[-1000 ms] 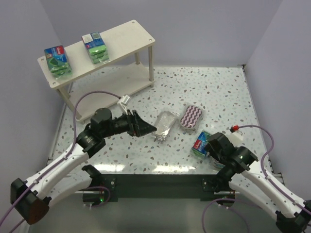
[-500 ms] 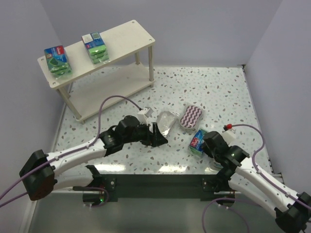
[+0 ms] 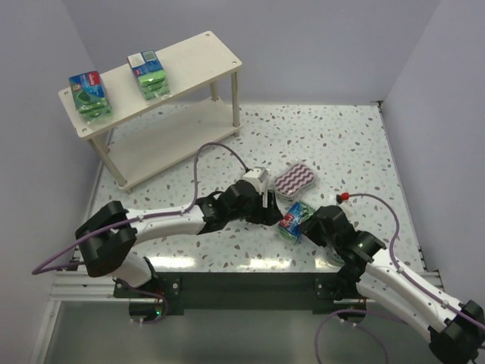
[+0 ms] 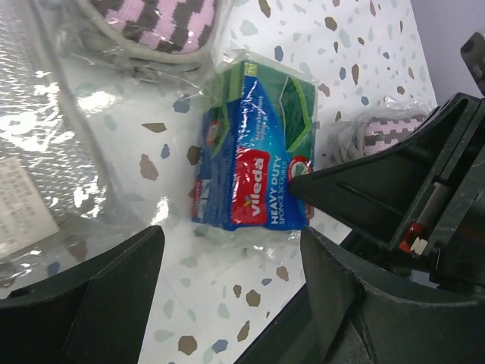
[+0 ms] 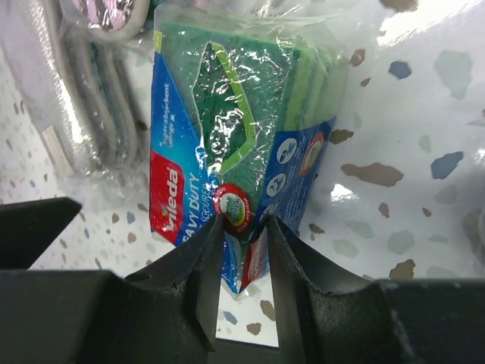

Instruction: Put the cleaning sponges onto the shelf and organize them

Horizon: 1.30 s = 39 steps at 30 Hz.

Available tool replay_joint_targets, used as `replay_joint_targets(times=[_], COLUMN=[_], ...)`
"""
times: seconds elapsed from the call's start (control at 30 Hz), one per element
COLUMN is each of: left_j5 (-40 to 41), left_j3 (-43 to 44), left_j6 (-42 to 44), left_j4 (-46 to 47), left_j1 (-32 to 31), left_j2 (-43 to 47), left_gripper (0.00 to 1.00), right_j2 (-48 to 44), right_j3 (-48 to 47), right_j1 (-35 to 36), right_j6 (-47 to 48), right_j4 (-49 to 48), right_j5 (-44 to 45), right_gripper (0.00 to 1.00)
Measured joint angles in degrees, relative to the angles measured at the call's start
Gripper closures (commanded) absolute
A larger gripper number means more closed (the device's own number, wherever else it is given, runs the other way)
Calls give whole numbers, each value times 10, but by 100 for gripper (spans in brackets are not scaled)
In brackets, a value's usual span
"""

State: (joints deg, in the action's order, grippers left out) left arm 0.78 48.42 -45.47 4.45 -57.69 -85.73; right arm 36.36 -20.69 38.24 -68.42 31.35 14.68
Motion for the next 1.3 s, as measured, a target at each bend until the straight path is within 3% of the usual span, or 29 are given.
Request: replay_joint_targets(times=[0.23, 0.57, 0.87, 1.0, 1.23, 1.3], left_j5=[38, 102, 75, 61, 47, 41], left_j3=[23, 29, 53, 53, 50, 45], left_j6=[-16, -33, -34, -34, -28, -29], left_j4=[6, 3, 40, 52, 54, 55], left_j1=[-45, -51, -51, -51, -50, -50], left_j2=[-59, -85, -140, -140, -134, -133], left_gripper=[26, 28, 50, 71, 99, 100], right_j2=[-39, -59, -70, -75, -88, -96], right_j3=[25, 41, 46, 46, 22, 2], right_j1=[0, 0, 0, 0, 0, 0], right_j6=[-21, -28, -25, -25, -18, -13], right_j4=[-15, -26, -24, -22, 18, 34], right_j5=[-49, -85, -98, -98, -96, -92], right_gripper=[67, 68, 67, 65, 38, 33])
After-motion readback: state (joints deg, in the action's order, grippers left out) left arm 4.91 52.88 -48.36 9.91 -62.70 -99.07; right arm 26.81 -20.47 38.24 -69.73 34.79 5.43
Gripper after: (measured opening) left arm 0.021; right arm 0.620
